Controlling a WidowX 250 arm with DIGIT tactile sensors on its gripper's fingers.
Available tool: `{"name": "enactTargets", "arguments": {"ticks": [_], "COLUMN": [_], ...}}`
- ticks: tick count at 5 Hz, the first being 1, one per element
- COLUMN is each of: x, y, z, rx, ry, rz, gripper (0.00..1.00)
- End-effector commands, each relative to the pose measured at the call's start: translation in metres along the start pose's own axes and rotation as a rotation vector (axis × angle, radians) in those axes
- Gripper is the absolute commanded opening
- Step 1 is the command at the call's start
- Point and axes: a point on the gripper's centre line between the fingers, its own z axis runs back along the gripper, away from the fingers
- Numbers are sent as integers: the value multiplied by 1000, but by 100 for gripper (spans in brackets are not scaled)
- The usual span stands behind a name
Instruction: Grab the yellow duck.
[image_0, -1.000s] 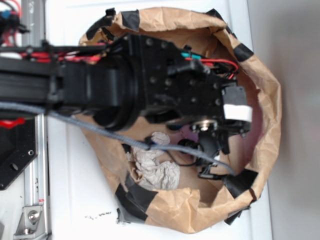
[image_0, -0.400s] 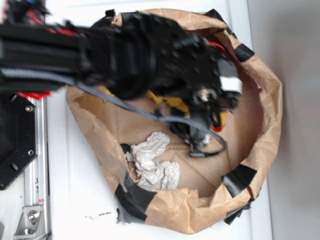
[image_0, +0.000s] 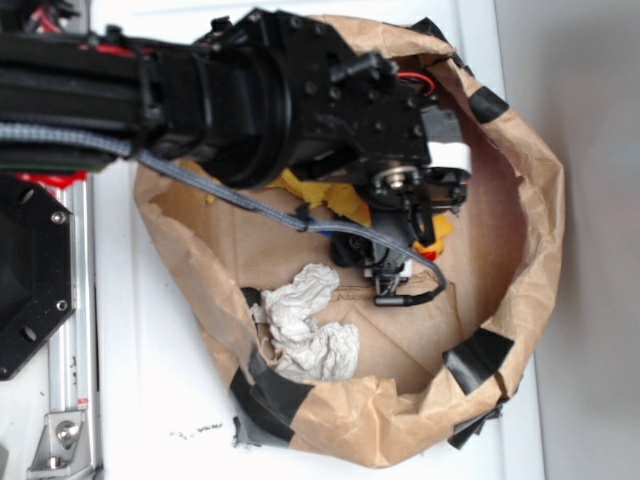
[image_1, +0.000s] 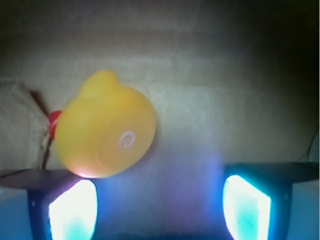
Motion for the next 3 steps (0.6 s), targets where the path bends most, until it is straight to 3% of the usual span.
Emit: {"name": "enactTargets", "arguments": {"ticks": [1, 2, 3], "x": [35, 38, 40], "y": [-19, -21, -19], "z": [23, 13, 0], "rx": [-18, -3, -5], "ry": [-101, -94, -78], "rz": [-71, -65, -55], "gripper": [100, 79, 0]}}
